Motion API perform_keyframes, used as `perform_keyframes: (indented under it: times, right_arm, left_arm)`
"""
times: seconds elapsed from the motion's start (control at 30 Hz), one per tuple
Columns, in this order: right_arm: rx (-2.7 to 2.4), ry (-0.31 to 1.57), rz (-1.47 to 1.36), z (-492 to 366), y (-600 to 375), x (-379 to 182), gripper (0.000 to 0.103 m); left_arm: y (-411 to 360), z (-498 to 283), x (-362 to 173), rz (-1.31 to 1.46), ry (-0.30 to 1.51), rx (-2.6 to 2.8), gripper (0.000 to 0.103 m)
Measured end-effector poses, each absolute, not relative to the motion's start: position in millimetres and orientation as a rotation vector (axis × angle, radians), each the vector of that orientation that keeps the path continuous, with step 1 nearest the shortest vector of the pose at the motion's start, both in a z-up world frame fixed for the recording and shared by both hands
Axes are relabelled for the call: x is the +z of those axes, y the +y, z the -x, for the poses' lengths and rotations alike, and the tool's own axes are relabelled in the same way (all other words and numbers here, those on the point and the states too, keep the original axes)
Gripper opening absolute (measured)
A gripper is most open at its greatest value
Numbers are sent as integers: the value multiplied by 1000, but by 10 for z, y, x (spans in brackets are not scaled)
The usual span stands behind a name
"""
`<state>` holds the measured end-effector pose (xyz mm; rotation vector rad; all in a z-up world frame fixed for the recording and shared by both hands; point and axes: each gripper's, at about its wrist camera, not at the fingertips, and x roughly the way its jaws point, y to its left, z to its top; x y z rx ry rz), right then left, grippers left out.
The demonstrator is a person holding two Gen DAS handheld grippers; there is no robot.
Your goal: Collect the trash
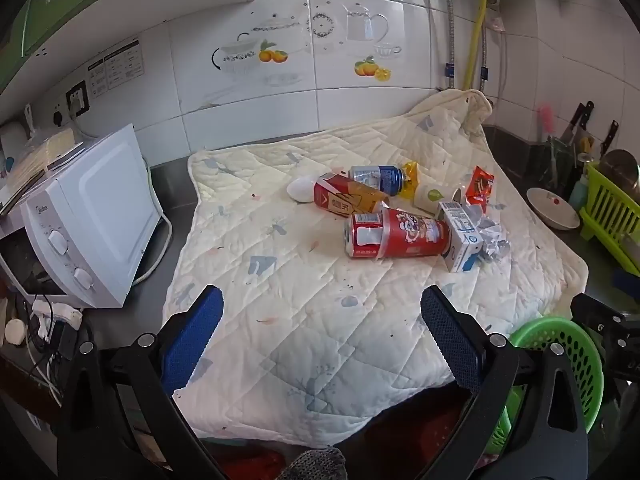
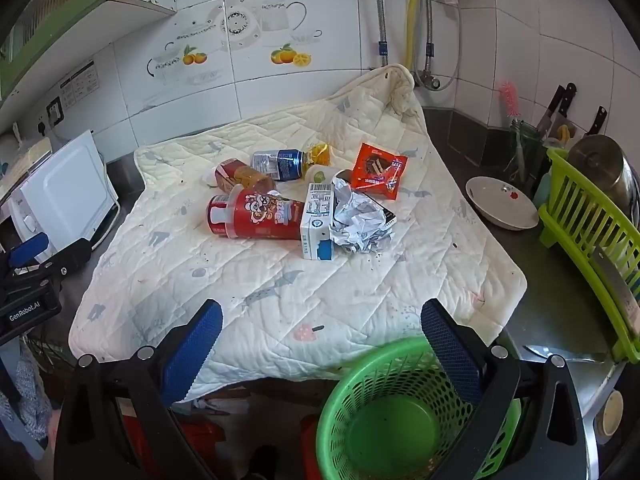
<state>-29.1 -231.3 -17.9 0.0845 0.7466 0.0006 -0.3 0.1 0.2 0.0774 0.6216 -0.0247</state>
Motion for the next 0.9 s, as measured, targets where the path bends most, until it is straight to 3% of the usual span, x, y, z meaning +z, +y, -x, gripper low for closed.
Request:
perform_keyframes:
  times: [0.9]
  right_arm:
    - [9, 723, -71, 304, -2233, -79, 97]
  left_arm:
    - [58, -22, 4, -59, 629, -39, 98]
